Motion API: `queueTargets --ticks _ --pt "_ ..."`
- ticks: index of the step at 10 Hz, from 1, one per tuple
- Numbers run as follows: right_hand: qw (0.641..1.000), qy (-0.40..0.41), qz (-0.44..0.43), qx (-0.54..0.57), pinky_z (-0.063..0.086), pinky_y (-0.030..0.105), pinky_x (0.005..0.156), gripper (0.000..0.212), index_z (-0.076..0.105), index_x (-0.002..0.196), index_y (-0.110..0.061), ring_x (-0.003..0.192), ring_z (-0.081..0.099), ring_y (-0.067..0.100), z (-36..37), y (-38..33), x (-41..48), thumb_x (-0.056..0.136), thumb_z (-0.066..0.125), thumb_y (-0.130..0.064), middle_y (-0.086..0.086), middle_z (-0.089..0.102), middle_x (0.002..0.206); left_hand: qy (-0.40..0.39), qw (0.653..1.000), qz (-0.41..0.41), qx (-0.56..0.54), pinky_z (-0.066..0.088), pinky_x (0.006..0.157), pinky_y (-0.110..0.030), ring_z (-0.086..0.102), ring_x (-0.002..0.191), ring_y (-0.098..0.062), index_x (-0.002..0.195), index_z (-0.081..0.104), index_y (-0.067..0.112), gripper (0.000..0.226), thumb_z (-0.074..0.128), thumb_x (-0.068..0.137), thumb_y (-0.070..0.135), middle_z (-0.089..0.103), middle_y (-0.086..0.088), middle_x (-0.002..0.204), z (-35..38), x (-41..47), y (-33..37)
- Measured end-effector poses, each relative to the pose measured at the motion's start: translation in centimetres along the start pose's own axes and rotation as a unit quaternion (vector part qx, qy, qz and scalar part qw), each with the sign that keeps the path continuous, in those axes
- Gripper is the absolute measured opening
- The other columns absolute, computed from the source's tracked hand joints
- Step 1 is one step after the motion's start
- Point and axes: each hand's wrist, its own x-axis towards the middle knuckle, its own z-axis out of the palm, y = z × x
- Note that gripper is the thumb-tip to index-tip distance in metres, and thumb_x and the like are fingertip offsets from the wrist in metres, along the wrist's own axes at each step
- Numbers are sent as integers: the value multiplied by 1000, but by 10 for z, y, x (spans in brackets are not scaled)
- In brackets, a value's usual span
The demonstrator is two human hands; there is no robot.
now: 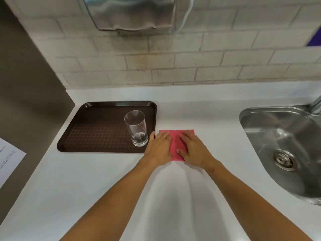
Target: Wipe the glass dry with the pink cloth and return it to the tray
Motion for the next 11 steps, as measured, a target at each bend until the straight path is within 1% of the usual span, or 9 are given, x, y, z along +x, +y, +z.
queueTargets --ticks 1,2,3,4,6,8,9,10,11 --pt "993 -97 28 -57 7 51 136 93 12 169 -10 167 0 32 5 7 8 103 56 -59 13 1 179 -103 993 14 48 -1 131 -61 12 166 -24 168 23 9 90 55 102 60 19 -11 179 0 10 -9" --pt "989 -117 42 -79 2 49 137 99 6 170 -13 167 -6 31 7 12 20 101 54 -65 12 -5 179 -128 990 25 61 -2 132 -60 18 165 -24 168 22 10 90 56 102 60 19 -12 179 -4 21 -14" --pt "988 -121 53 -80 0 48 136 101 4 170 -13 167 -9 30 7 11 28 100 54 -67 12 -8 179 -123 991 29 55 1 132 -57 26 163 -25 167 27 10 88 60 101 58 22 -12 178 -8 28 -16" --pt "988 -122 56 -78 1 47 137 102 4 170 -13 167 -8 30 8 11 33 100 54 -68 12 -8 179 -115 992 29 52 2 132 -56 26 163 -25 168 27 11 88 61 101 56 22 -11 178 -9 32 -18" --pt "989 -114 53 -80 3 47 137 103 2 170 -13 167 -10 30 13 18 34 99 51 -71 11 -10 179 -104 993 29 45 2 132 -54 26 163 -25 168 26 12 91 62 99 61 22 -10 179 -4 34 -24" --pt "989 -113 53 -72 4 46 136 105 1 170 -14 167 -10 30 15 20 35 98 50 -73 10 -10 179 -87 995 27 33 3 132 -52 24 163 -23 168 28 12 90 64 99 57 22 -9 179 -3 35 -25" --pt "988 -119 50 -83 4 47 137 104 1 170 -13 167 -10 31 13 17 34 99 49 -73 11 -10 179 -70 997 27 12 1 132 -52 19 165 -23 168 27 9 88 65 100 52 21 -11 179 1 30 -22" --pt "987 -130 48 -87 5 51 136 102 4 170 -13 167 -7 34 3 14 30 100 50 -71 13 -7 179 -45 998 23 -34 7 133 -47 21 164 -25 167 29 9 81 63 103 45 28 -12 176 2 17 -20" --pt "992 -77 25 -101 18 49 133 83 28 164 -10 164 15 37 -12 3 15 102 53 -59 15 21 174 38 993 21 -112 38 119 -41 53 142 -30 154 53 12 54 62 104 31 58 -10 155 -5 -6 -11"
